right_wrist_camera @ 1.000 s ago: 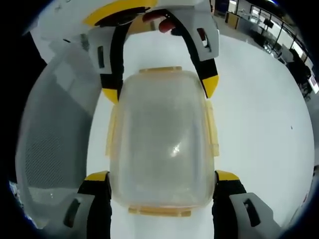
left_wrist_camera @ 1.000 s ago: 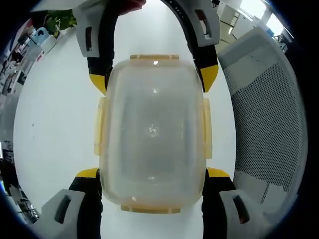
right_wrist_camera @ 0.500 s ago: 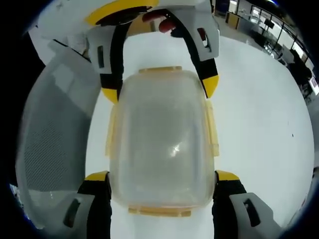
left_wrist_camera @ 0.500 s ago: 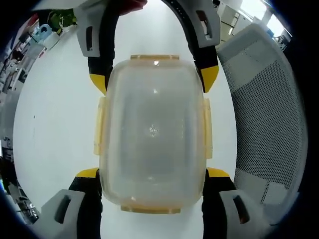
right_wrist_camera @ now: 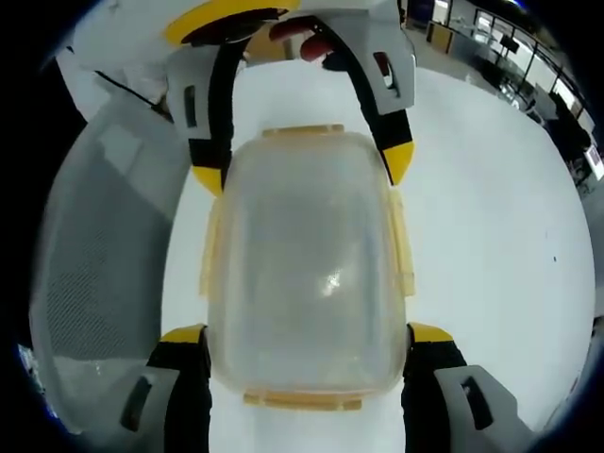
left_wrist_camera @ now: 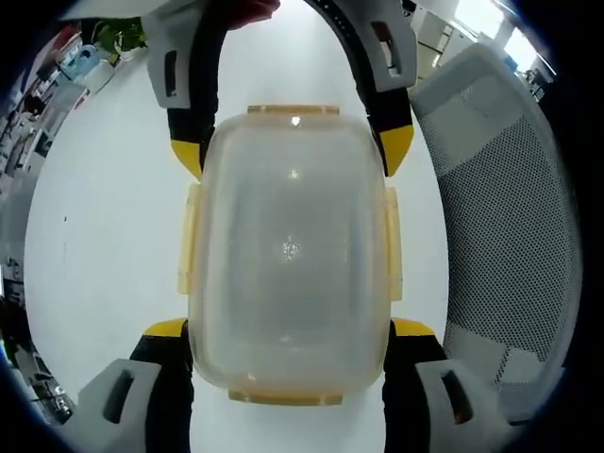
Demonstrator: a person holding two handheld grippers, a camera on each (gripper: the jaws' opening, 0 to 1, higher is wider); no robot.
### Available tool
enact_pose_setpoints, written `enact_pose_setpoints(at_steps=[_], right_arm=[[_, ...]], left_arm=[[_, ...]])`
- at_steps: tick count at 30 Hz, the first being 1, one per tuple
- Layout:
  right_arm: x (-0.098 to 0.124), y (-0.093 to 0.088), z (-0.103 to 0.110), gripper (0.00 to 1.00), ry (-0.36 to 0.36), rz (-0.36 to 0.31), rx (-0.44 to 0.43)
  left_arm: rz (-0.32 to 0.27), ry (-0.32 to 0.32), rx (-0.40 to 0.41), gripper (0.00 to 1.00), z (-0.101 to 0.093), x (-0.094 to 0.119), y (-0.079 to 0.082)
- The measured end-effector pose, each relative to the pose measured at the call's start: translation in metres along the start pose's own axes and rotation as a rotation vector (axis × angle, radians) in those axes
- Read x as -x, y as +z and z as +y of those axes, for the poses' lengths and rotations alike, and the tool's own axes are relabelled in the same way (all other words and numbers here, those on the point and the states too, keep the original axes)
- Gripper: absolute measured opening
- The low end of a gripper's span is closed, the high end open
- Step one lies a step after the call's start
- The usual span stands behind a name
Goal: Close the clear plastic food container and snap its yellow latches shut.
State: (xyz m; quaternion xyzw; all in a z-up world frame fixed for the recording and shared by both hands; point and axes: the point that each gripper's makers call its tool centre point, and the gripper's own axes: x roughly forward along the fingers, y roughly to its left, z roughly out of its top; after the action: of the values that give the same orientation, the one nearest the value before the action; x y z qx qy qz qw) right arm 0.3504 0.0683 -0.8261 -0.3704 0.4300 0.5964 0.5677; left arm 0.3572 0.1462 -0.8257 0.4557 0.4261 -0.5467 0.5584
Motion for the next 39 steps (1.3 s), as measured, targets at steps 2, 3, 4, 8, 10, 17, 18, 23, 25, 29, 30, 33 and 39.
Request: enact_pose_setpoints(at_steps=[2,3,4,8,10,17,18,23,25,29,30,33,39], right_arm=[[0.000,0.000,0.000,0.84,0.003,-0.003,0.001],[0.000,0.000,0.000,0.84,0.004,-0.005,-0.001],[0.000,0.000,0.000,0.84,0.004,-0.006,-0.001],[0.000,0.001,-0.002,0.84,0.001,-0.011,0.000],[0.000,0.001,-0.002,0.84,0.000,-0.010,-0.002],[0.000,0.002,-0.006,0.84,-0.001,-0.007,-0.005],[0.000,0.002,-0.007,0.84,-0.001,-0.006,-0.005],[0.000,0.002,-0.011,0.84,-0.001,-0.004,-0.005],[0.000,0.003,-0.012,0.84,0.000,-0.003,-0.004],[0.001,0.003,-0.016,0.84,0.000,-0.004,-0.002],[0.001,0.003,-0.017,0.84,0.000,-0.004,-0.001],[0.001,0.003,-0.019,0.84,0.000,-0.006,-0.002],[0.001,0.003,-0.025,0.84,0.000,-0.009,0.000]], left_arm=[[-0.001,-0.001,0.000,0.84,0.000,0.000,0.000],[-0.003,-0.001,-0.001,0.84,0.000,0.000,0.000],[-0.003,-0.002,-0.001,0.84,0.000,0.000,0.000],[-0.006,-0.002,-0.003,0.84,0.002,0.000,0.000],[-0.006,-0.003,-0.003,0.84,0.003,0.000,0.000],[-0.007,-0.004,-0.007,0.84,0.007,0.000,-0.001],[-0.008,-0.004,-0.008,0.84,0.007,0.000,-0.001],[-0.010,-0.005,-0.006,0.84,0.012,0.000,-0.002],[-0.010,-0.005,-0.005,0.84,0.013,0.000,-0.002],[-0.011,-0.004,-0.002,0.84,0.017,0.000,-0.002],[-0.011,-0.005,-0.002,0.84,0.018,0.000,-0.002],[-0.011,-0.005,-0.001,0.84,0.020,0.000,-0.002],[-0.011,-0.005,0.001,0.84,0.026,-0.001,-0.002]])
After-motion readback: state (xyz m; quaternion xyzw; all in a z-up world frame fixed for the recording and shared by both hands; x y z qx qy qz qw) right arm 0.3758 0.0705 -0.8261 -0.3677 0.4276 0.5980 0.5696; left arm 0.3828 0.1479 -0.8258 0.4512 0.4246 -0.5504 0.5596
